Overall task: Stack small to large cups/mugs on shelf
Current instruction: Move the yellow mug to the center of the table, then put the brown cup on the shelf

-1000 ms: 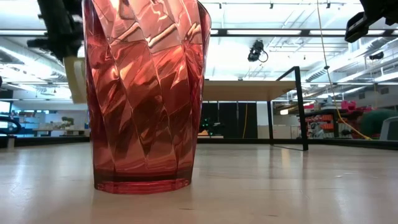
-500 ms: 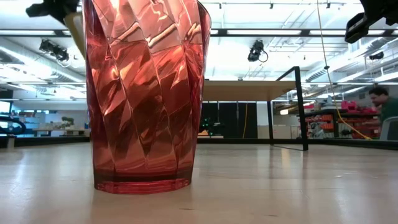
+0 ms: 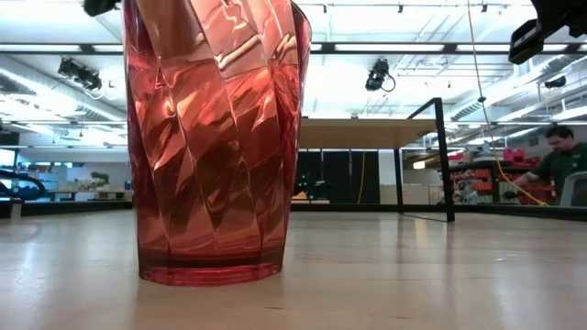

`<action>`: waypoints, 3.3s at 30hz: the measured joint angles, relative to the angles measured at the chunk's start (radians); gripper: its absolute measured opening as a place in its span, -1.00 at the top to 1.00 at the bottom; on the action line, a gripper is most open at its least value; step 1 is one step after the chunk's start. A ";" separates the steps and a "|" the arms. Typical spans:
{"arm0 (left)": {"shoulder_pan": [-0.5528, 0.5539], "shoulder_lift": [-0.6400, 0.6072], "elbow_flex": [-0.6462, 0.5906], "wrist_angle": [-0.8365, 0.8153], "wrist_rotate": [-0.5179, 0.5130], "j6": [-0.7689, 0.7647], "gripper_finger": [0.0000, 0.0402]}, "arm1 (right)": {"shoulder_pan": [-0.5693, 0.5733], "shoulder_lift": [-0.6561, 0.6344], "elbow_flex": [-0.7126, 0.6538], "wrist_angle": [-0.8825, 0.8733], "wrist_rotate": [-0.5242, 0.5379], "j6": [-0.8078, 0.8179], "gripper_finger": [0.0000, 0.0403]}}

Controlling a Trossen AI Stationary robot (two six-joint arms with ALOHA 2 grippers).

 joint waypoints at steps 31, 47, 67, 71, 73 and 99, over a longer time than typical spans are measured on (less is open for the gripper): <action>-0.479 0.705 -0.001 0.217 -0.216 -0.142 0.87 | 0.000 0.000 0.000 -0.075 0.000 0.082 0.83; -0.482 0.856 0.000 0.296 -0.109 -0.346 0.87 | 0.000 0.000 0.000 -0.093 0.000 0.087 0.83; -0.526 0.936 0.003 0.320 -0.082 -0.362 0.87 | 0.000 0.006 0.000 -0.118 0.000 0.113 0.83; -0.525 0.934 0.001 0.320 -0.083 -0.354 0.71 | 0.000 0.006 0.000 -0.132 0.000 0.114 0.83; -0.525 0.934 0.000 0.322 -0.083 -0.344 0.60 | 0.000 0.006 0.000 -0.141 0.000 0.114 0.83; -0.586 0.825 0.163 0.031 -0.114 -0.323 0.26 | 0.001 0.024 0.000 -0.177 -0.006 0.166 0.83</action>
